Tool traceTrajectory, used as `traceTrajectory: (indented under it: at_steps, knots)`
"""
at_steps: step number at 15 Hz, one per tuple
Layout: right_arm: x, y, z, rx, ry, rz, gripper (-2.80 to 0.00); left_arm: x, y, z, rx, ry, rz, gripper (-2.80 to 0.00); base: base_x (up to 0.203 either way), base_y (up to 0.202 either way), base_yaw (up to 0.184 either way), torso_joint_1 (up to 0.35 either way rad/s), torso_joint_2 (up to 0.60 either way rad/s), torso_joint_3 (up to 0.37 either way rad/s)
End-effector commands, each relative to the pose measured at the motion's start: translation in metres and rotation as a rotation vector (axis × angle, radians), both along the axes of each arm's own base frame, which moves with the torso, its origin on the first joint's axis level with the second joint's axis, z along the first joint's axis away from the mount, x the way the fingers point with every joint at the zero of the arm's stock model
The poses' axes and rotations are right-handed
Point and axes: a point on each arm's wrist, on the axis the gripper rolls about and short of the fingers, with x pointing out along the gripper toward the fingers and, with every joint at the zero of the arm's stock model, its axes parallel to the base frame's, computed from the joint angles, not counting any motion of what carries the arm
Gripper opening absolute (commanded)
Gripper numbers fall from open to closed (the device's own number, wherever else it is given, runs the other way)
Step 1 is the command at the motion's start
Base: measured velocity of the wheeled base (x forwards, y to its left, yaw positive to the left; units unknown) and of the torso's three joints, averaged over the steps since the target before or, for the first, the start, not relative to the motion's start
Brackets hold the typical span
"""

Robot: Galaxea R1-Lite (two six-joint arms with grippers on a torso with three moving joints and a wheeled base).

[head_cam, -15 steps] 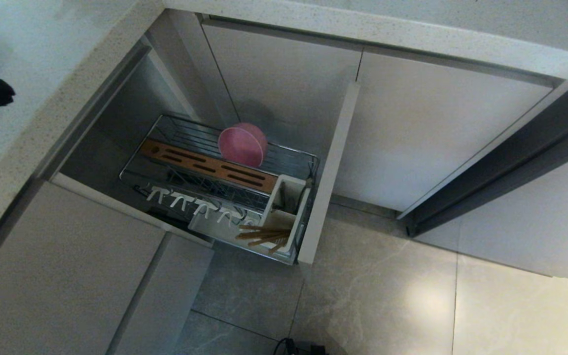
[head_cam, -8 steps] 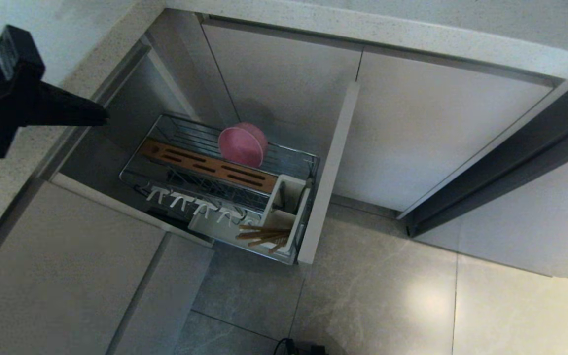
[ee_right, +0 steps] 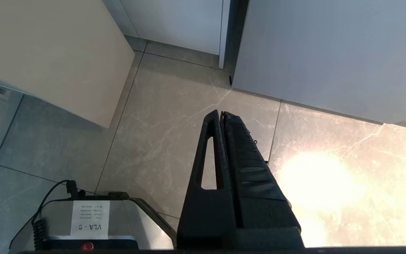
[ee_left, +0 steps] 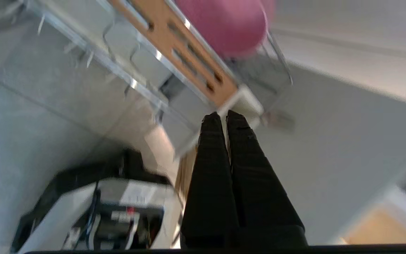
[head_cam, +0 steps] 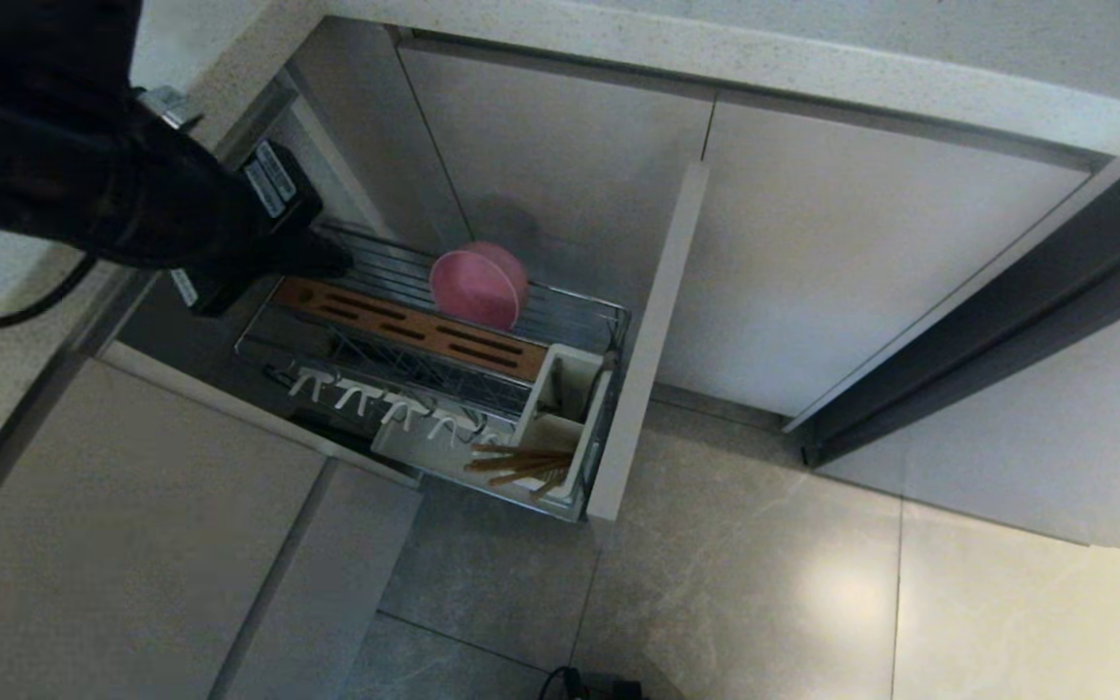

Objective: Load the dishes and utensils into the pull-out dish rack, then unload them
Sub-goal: Take the bowl out of the cupboard

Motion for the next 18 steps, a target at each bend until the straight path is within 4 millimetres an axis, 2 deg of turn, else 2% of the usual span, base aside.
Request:
traceTrajectory:
  at_steps: [1,5,9,13,14,15,18]
  knots:
    - [0.0,0.0,0.0,-0.001,-0.001,0.0,-2.8,0.028,-0.01,-0.017,0.009,0.03,0.006,-2.8,0.0,0.0,0.0,0.0,0.0,0.0]
    - [0.0,0.0,0.0,0.0,-0.001,0.0,-2.8,0.054,-0.024,-0.025,-0.024,0.014,0.008,-2.8,0.0,0.0,0.0,0.0,0.0,0.0]
    - [0.0,0.0,0.0,0.0,-0.001,0.0,-2.8,0.069,-0.037,-0.026,-0.035,-0.018,-0.014,-2.8,0.0,0.0,0.0,0.0,0.0,0.0]
    - [0.0,0.0,0.0,0.0,-0.001,0.0,-2.8,0.083,-0.043,-0.036,-0.034,-0.026,-0.005,-2.8,0.0,0.0,0.0,0.0,0.0,0.0]
    - [0.0,0.0,0.0,0.0,-0.001,0.0,-2.8,0.084,-0.043,-0.037,-0.033,-0.025,-0.005,-1.66,0.0,0.0,0.0,0.0,0.0,0.0]
    - [0.0,0.0,0.0,0.0,-0.001,0.0,-2.8,0.085,-0.043,-0.038,-0.034,-0.027,-0.004,0.0,0.0,0.0,0.0,0.0,0.0,0.0]
    - [0.0,0.0,0.0,-0.001,-0.001,0.0,-2.8,0.083,-0.043,-0.033,-0.039,-0.055,0.005,0.0,0.0,0.0,0.0,0.0,0.0,0.0]
